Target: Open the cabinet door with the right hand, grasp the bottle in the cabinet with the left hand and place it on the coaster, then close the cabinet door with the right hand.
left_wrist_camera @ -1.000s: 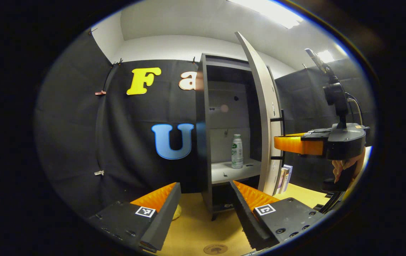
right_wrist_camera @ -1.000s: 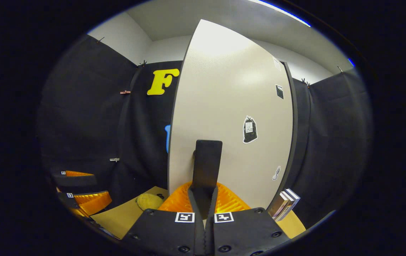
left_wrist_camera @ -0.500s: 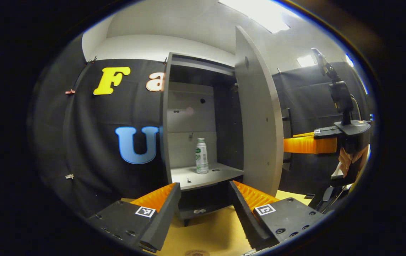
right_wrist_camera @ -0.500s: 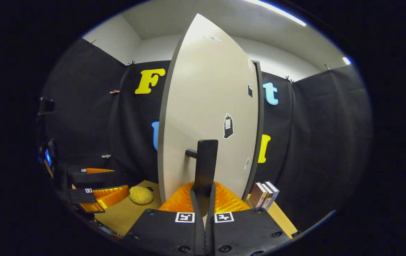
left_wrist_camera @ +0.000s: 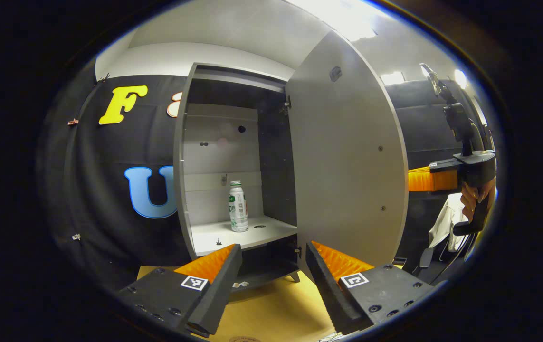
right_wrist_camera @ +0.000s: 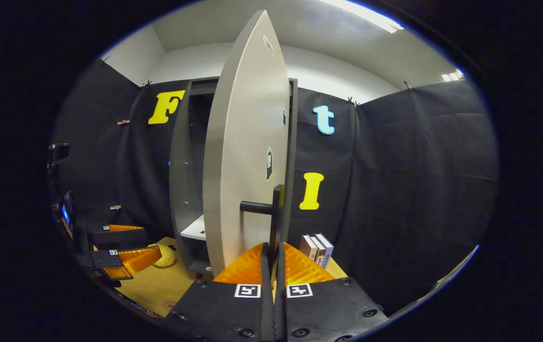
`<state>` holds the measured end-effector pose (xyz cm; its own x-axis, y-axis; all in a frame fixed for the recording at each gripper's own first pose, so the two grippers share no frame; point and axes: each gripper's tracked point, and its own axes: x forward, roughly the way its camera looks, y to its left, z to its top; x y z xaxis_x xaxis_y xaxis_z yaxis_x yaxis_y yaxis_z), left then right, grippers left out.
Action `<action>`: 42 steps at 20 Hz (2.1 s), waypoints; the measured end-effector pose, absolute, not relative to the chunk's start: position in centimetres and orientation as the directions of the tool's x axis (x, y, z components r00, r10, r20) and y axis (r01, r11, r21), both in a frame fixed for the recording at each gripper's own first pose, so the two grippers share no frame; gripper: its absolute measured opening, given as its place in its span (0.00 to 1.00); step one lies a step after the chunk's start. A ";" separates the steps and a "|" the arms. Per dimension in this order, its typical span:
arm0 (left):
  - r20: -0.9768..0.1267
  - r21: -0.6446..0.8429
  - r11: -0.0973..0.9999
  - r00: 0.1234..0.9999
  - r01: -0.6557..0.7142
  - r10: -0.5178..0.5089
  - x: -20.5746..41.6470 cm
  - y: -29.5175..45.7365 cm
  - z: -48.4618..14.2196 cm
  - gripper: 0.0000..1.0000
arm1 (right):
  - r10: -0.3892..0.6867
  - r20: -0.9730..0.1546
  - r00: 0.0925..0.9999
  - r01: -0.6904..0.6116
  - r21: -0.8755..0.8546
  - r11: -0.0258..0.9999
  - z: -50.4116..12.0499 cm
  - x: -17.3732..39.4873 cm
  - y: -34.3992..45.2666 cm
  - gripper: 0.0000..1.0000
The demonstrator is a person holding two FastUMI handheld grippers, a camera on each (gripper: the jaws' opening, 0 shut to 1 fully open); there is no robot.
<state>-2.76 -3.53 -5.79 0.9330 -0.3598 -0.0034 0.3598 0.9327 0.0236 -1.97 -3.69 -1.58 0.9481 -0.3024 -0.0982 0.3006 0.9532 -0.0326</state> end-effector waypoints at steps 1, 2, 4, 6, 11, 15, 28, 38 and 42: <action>-0.003 0.028 0.933 0.934 0.358 -0.358 -2.5 -4.3 -5.8 0.86 | -0.307 -0.098 0.947 0.304 -0.047 0.952 -1.6 -2.5 -4.7 0.05; 0.001 0.035 0.935 0.935 0.353 -0.354 -2.3 -5.1 -5.5 0.86 | -0.304 -0.098 0.948 0.299 -0.061 0.952 -1.7 -3.0 -5.7 0.05; 0.011 0.048 0.938 0.938 0.345 -0.345 -2.0 -6.7 -5.1 0.86 | -0.259 -0.117 0.959 0.257 -0.034 0.966 -1.8 -3.6 -6.8 0.05; 0.016 0.055 0.945 0.946 0.323 -0.324 -1.6 -7.7 -4.9 0.86 | -0.223 -0.118 0.968 0.223 -0.012 0.975 -1.8 -3.2 -7.8 0.05; 0.006 0.040 0.963 0.963 0.267 -0.268 -0.5 -10.8 -4.9 0.90 | -0.158 -0.114 0.981 0.159 0.006 0.987 -2.0 -4.0 -9.7 0.05; -0.013 0.034 0.979 0.979 0.202 -0.202 0.9 -11.8 -5.2 0.90 | -0.099 -0.109 0.989 0.105 0.051 0.993 -2.1 -4.4 -11.1 0.05; 0.078 0.042 0.998 0.996 0.040 -0.043 17.5 -5.5 -1.5 0.87 | -0.141 -0.057 0.988 0.143 0.037 0.989 -0.5 -7.1 -10.8 0.05; 0.007 0.081 0.995 0.999 0.051 -0.052 33.9 -2.7 -5.5 0.88 | -0.349 -0.086 0.933 0.345 -0.059 0.937 -0.9 -6.7 -11.3 0.05; -0.031 0.073 0.995 0.998 0.064 -0.062 37.3 -2.5 -7.4 0.88 | -0.396 -0.099 0.913 0.390 -0.071 0.918 -1.1 -7.0 -11.8 0.05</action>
